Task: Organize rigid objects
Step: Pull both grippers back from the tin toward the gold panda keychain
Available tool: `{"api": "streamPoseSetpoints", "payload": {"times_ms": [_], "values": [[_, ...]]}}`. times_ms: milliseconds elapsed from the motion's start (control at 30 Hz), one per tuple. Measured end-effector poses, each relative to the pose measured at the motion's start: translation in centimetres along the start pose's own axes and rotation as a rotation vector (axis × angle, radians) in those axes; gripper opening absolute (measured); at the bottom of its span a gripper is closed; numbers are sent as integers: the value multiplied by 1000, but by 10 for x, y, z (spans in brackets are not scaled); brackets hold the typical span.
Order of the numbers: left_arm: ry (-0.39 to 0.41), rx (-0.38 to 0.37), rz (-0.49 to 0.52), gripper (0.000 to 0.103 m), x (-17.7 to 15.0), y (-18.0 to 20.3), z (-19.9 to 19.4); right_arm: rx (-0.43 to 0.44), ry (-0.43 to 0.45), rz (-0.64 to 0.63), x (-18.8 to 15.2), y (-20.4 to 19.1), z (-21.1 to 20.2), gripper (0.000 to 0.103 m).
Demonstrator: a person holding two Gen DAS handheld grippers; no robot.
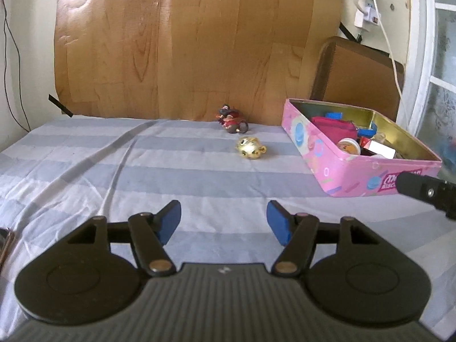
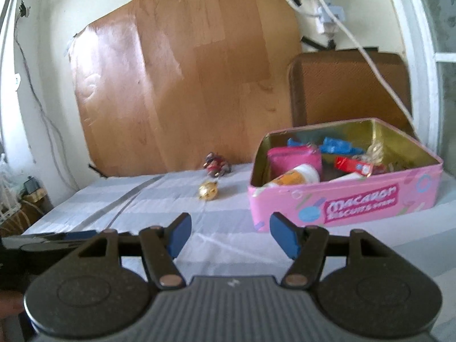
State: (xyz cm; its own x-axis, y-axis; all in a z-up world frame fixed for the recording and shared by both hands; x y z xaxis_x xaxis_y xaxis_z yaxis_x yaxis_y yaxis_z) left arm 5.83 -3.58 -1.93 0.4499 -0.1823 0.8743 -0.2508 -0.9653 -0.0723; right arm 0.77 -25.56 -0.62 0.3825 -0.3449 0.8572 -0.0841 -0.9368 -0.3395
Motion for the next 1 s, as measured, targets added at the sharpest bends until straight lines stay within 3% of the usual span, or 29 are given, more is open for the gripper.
{"api": "streamPoseSetpoints", "payload": {"times_ms": [233,333,500,700,1000], "values": [[8,-187,78,69,-5,37,-16,-68,25,77,4,28,0,63],[20,-202,116,70,-11,43,-22,-72,19,74,6,30,2,63],[11,-268,87,70,-15,33,-20,-83,37,57,6,27,4,63],[18,-210,37,70,-17,8,-15,-54,25,31,4,16,10,63],[20,2,-46,70,-28,-62,14,46,-53,-100,1,-32,57,63]]}}
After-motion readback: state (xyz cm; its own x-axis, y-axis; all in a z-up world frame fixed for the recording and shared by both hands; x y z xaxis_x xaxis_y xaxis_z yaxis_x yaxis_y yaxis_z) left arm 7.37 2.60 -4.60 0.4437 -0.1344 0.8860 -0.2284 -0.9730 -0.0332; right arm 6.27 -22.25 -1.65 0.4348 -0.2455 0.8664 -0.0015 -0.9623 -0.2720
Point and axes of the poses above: each gripper's, at about its wrist camera, not at the fingertips, and z roughly the way its jaws point, y to its right, x to its top, the point moved 1 cm from there along z, roughly the way its jaws point, and after that the axes turned 8 degrees about z, right-handed, at the moved point
